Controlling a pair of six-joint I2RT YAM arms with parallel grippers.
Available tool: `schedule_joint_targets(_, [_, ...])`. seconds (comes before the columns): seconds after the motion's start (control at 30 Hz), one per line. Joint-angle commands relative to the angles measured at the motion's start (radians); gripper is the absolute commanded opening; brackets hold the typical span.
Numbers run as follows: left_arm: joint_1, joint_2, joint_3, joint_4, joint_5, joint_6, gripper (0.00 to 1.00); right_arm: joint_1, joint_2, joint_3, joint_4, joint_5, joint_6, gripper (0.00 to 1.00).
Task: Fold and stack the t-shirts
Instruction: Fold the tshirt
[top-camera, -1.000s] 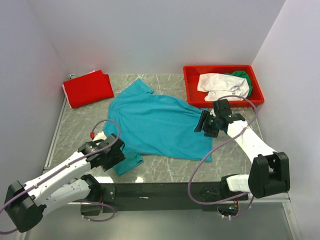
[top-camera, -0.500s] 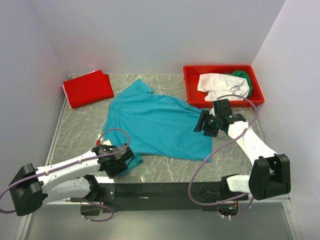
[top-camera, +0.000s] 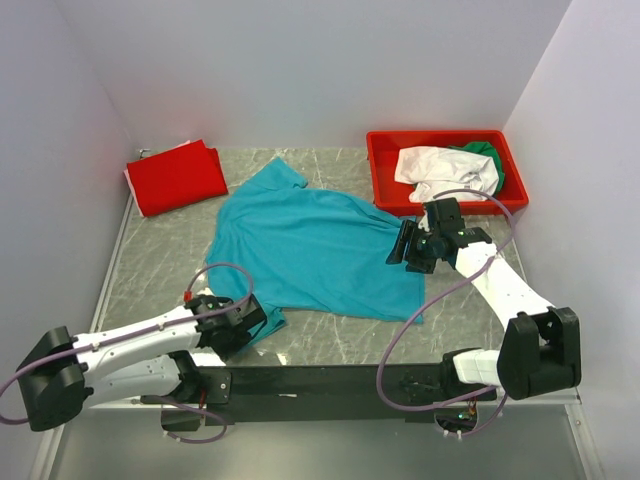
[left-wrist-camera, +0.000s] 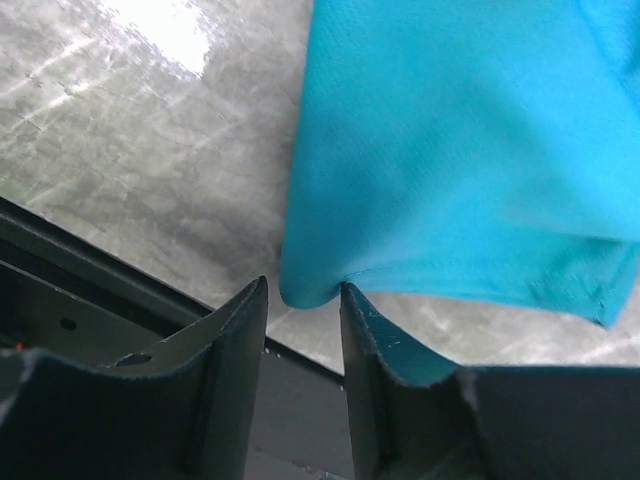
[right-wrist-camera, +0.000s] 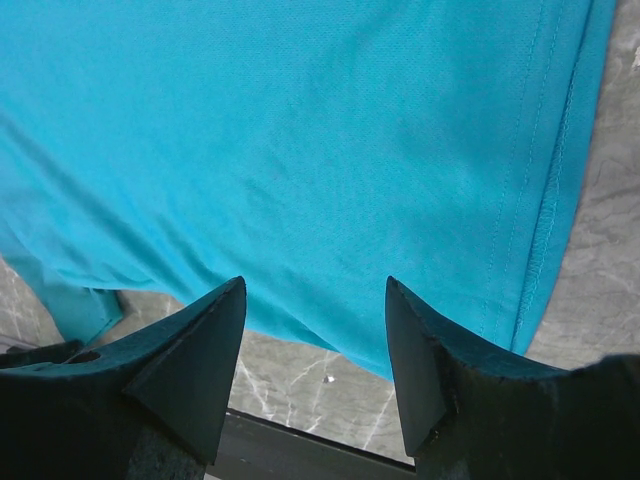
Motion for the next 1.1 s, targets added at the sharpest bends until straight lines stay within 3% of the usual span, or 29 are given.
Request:
schedule_joint_targets(0.0, [-0.007,0.046,0.022,0.013,-0.044,-0.036,0.40,-0.001,0.007,0.001,0.020,-0.013,-0.012,0.64])
schedule_joint_targets(0.23, [-0.007,0.083,-0.010,0.071,-0.024,-0.033,0.36,-0.001,0.008,0.010,0.010,0.001,-0.017,0.64])
schedule_joint_targets(0.4, [-0.007,0.059,-0.027,0.096,-0.026,-0.018,0.06,-0.001,0.015,0.013,0.003,0.014,-0.017,0.64])
schedule_joint_targets(0.47, [-0.007,0.051,-0.007,0.091,-0.038,-0.002,0.01,-0.001,0.013,0.016,-0.011,0.037,-0.015,0.64])
schedule_joint_targets(0.73, [0.033,0.030,0.125,0.103,-0.162,0.065,0.01,-0.089,0.024,-0.035,-0.043,0.125,0.023,0.65])
schedule_joint_targets(1.07, [0.276,0.157,0.198,0.332,-0.095,0.444,0.01,-0.137,0.050,-0.091,-0.085,0.192,0.031,0.57])
